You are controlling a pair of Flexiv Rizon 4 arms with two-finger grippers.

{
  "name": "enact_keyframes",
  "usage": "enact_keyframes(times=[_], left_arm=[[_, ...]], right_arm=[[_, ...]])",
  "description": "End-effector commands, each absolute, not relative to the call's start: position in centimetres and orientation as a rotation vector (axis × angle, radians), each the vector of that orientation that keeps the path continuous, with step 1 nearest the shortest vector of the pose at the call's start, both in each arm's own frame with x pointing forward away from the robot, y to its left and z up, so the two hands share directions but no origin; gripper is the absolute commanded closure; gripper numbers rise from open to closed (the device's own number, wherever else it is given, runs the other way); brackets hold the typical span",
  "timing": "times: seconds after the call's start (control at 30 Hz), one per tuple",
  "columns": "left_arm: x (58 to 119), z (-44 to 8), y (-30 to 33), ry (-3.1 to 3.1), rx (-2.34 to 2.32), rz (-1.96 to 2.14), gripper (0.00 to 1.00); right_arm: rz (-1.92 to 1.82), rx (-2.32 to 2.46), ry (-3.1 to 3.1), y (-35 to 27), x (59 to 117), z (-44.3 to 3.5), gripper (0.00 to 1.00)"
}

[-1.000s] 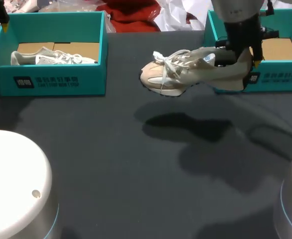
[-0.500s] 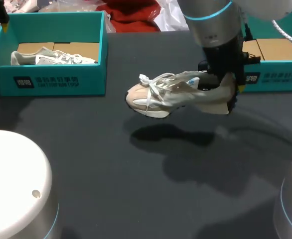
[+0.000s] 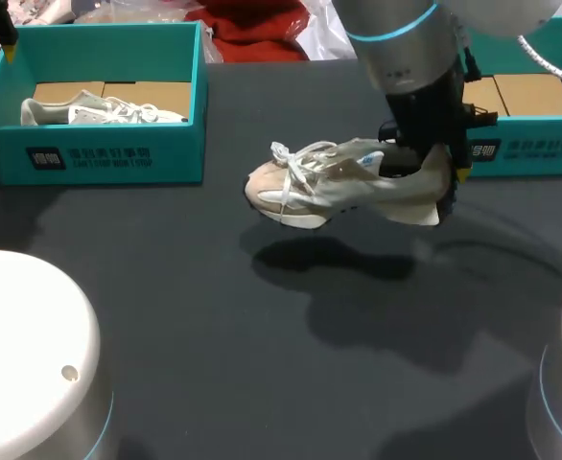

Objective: Take the shoe out of the shoebox, open the shoe tongue, remove and reinsert the insole, then place the shoe into the shoebox

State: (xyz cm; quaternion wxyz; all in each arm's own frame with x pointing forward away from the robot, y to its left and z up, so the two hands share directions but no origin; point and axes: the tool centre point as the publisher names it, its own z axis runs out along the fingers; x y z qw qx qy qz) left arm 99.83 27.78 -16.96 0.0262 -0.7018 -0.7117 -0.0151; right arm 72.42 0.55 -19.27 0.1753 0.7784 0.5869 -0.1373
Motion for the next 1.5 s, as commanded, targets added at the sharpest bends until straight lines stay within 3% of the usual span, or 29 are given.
enact_keyframes(times=[0.03, 0.57, 1.5], left_arm=[[99.8, -16.9, 27.8, -2.198, -2.169, -0.048, 0.00], [99.8, -16.9, 27.8, -2.198, -2.169, -0.048, 0.00], [99.8, -16.9, 27.8, -2.198, -2.169, -0.048, 0.00]], right_arm=[[-0.422, 2.179, 1.658, 3.1, 71.3, -21.6, 1.00], [-0.299, 2.201, 1.818, 5.5, 67.8, -26.5, 1.00], [-0.316, 2.192, 1.975, 8.6, 68.1, -33.9, 1.00]])
